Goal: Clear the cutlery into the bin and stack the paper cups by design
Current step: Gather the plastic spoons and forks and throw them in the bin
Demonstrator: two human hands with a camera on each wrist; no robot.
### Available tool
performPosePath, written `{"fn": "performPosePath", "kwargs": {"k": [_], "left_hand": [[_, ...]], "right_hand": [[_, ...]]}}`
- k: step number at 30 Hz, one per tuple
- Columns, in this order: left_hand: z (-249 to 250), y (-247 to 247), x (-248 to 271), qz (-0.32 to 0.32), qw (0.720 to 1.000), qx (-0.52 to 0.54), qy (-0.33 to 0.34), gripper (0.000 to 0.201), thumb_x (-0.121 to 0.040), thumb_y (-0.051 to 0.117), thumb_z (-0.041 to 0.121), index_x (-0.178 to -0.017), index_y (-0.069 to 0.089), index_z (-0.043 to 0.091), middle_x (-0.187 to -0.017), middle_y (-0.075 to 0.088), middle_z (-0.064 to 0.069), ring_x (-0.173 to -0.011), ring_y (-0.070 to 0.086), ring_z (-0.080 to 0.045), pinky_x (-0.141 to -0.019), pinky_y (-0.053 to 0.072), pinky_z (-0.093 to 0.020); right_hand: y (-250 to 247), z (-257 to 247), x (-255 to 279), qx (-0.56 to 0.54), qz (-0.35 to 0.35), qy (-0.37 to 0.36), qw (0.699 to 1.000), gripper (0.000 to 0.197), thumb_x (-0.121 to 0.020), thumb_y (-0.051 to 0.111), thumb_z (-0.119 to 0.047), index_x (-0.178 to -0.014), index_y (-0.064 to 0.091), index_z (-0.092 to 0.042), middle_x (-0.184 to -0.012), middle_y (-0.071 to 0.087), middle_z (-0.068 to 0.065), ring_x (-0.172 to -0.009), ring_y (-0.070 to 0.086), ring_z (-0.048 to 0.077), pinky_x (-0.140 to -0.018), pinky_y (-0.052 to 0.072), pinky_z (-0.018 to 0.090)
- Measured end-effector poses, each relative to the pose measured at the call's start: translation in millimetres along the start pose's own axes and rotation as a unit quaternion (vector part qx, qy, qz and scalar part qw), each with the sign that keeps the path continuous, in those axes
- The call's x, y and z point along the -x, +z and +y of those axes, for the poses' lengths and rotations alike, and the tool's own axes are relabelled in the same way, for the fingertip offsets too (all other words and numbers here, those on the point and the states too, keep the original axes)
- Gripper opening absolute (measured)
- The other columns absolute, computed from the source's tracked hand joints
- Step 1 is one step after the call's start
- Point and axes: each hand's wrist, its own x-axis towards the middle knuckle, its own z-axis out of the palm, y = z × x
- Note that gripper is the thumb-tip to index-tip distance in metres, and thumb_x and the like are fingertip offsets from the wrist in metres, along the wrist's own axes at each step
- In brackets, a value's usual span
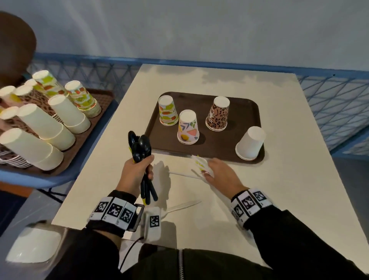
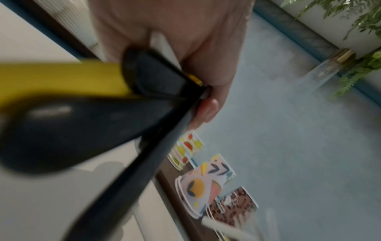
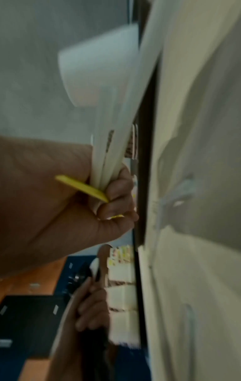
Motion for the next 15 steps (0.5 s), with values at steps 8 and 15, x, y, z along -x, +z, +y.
{"fn": "performPosePath", "kwargs": {"k": [8, 15], "left_hand": [[-18.4, -45.1, 16.3, 0.089, 0.995, 0.038, 0.009, 0.022, -0.087, 0.059, 0.009, -0.07, 0.047, 0.011, -0.039, 0.046, 0.004, -0.033, 0.04, -0.012, -0.04, 0.038, -0.022], [-27.1, -58.5, 27.0, 0.126, 0.991, 0.034, -0.002, 0.02, -0.087, 0.059, 0.01, -0.07, 0.049, 0.01, -0.039, 0.048, 0.004, -0.033, 0.04, -0.011, -0.044, 0.038, -0.024]], "right_hand": [[21.8, -7.9, -22.9, 0.111, -0.038, -0.054, 0.992, 0.026, -0.084, 0.052, -0.013, -0.108, 0.054, -0.004, -0.117, 0.054, 0.016, -0.105, 0.055, 0.035, -0.081, 0.044, 0.039], [16.6, -40.0, -25.8, 0.131, -0.062, -0.097, 0.985, 0.031, -0.085, 0.051, -0.028, -0.107, 0.049, -0.006, -0.104, 0.063, 0.018, -0.099, 0.058, 0.035, -0.067, 0.033, 0.032]]}}
